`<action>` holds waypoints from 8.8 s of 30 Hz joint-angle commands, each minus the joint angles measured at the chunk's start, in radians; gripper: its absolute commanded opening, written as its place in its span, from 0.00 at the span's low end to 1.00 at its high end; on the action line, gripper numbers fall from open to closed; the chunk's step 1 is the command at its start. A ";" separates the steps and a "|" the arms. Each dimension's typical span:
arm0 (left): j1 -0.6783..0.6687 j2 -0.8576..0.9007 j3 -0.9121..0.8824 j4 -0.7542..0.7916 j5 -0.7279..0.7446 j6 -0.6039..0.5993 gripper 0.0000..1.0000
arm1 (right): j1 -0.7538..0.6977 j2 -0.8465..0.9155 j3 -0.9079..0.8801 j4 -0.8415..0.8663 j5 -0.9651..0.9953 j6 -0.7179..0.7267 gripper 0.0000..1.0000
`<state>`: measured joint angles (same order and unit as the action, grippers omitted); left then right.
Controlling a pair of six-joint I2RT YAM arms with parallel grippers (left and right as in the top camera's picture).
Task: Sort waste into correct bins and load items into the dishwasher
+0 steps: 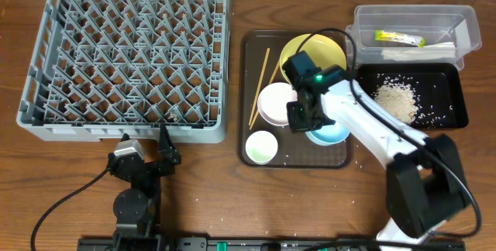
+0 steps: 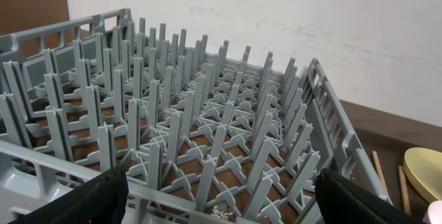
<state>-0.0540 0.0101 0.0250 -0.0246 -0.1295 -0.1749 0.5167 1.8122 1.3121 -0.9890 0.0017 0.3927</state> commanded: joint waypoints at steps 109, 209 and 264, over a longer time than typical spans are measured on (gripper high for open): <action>0.002 0.555 0.459 -0.050 0.468 -0.388 0.88 | -0.264 -0.348 0.043 0.048 -0.575 -0.116 0.01; 0.003 1.277 0.766 0.176 1.240 -0.772 0.13 | -0.399 -0.095 0.016 0.242 -0.824 -0.225 0.63; -0.287 1.654 1.260 -0.948 0.016 -0.132 0.17 | -0.249 -0.217 0.016 0.069 -0.320 -0.249 0.72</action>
<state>-0.3195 1.6196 1.3037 -0.9634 -0.1116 -0.3164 0.2604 1.6051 1.3293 -0.9203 -0.3214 0.1513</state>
